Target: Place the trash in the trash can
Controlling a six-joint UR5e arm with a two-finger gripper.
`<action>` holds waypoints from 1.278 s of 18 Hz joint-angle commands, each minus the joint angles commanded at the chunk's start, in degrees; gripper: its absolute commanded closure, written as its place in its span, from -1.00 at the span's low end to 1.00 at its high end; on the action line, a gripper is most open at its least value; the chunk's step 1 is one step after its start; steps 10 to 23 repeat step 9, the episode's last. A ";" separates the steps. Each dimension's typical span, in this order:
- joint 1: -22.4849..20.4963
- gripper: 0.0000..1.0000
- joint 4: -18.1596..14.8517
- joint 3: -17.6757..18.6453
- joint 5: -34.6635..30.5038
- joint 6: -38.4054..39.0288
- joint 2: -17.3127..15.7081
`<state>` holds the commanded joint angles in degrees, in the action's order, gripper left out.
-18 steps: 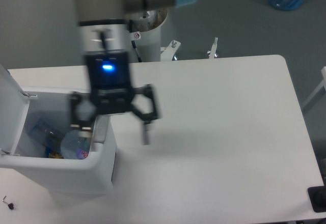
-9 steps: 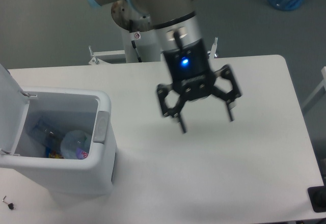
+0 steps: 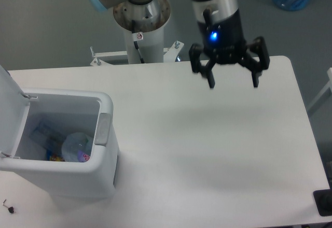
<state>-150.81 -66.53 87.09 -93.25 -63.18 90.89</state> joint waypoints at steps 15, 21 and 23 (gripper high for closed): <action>-2.21 -1.00 0.00 0.71 0.70 0.61 -0.62; -2.21 -1.00 0.00 0.71 0.70 0.61 -0.62; -2.21 -1.00 0.00 0.71 0.70 0.61 -0.62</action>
